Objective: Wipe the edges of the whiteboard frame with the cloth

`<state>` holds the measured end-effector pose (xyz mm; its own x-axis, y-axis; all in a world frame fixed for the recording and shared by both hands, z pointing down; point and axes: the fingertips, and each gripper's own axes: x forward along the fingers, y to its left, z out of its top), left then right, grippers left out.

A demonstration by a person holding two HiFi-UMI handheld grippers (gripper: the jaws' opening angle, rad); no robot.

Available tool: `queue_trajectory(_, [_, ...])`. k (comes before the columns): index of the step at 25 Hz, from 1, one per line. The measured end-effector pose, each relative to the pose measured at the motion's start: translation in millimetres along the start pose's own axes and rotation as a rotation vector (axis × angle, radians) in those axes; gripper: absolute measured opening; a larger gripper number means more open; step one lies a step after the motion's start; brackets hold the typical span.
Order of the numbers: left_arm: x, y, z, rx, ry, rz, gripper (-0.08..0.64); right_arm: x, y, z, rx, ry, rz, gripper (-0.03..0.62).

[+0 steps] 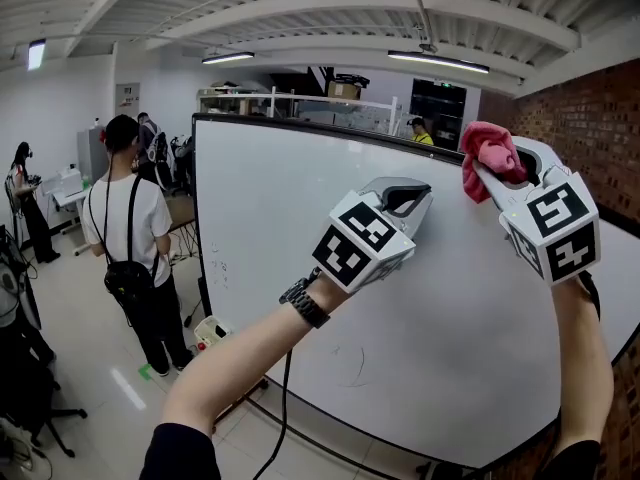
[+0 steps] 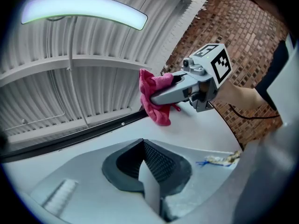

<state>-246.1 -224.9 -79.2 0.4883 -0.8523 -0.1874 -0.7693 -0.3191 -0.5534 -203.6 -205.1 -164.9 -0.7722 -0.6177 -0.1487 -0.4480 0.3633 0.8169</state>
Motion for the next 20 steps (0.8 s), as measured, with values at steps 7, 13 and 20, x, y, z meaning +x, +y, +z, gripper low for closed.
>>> queue_trajectory(7, [-22.2, 15.7, 15.9, -0.016, -0.021, 0.01, 0.0, 30.1, 33.7, 20.6, -0.039, 0.01, 0.095, 0.141])
queue_trajectory(13, [-64.9, 79.0, -6.3, -0.035, 0.009, 0.031, 0.0, 93.5, 60.6, 58.4, -0.042, 0.024, 0.095, 0.143])
queue_trajectory(20, [-121.5, 132.2, -52.8, 0.012, 0.081, -0.021, 0.0, 154.9, 89.0, 81.7, 0.003, 0.106, 0.025, 0.143])
